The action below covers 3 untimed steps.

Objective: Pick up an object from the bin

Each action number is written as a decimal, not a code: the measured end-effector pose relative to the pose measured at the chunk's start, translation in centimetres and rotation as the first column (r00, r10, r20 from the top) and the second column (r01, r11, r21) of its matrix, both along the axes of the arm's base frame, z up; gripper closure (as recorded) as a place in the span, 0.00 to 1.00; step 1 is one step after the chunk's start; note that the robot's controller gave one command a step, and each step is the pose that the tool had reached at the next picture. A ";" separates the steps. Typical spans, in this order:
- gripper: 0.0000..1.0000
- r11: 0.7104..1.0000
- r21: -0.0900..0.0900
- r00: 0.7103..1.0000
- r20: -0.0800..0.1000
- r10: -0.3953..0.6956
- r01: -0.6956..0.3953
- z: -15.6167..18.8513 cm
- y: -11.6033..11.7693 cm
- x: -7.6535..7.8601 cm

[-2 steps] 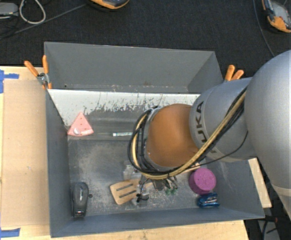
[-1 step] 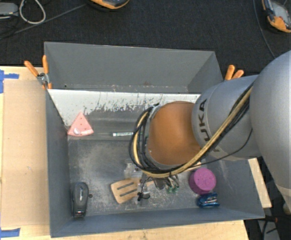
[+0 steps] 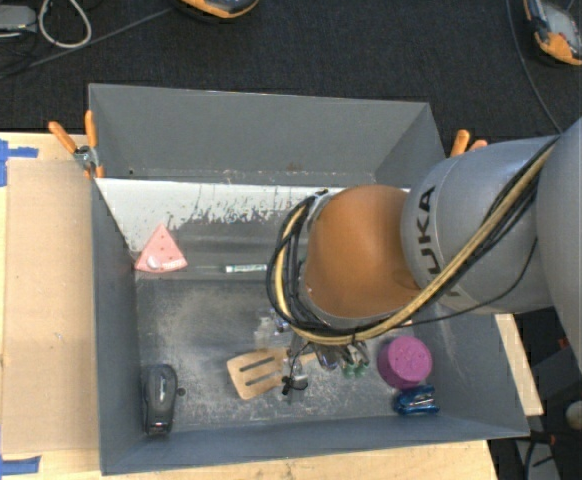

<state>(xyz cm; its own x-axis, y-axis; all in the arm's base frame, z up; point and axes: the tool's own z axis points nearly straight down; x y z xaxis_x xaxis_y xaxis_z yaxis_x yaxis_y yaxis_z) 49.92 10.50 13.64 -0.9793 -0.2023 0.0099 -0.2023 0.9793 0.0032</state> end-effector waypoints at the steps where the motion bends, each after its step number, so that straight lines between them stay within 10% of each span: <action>1: 1.00 1.000 0.000 1.000 0.000 0.000 0.000 1.9 0.0 0.0; 3: 1.00 1.000 -0.001 1.000 -0.006 -0.001 0.001 8.6 0.1 -0.1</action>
Offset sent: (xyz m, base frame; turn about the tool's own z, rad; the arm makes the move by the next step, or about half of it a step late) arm 0.0007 0.0004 0.1071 0.0003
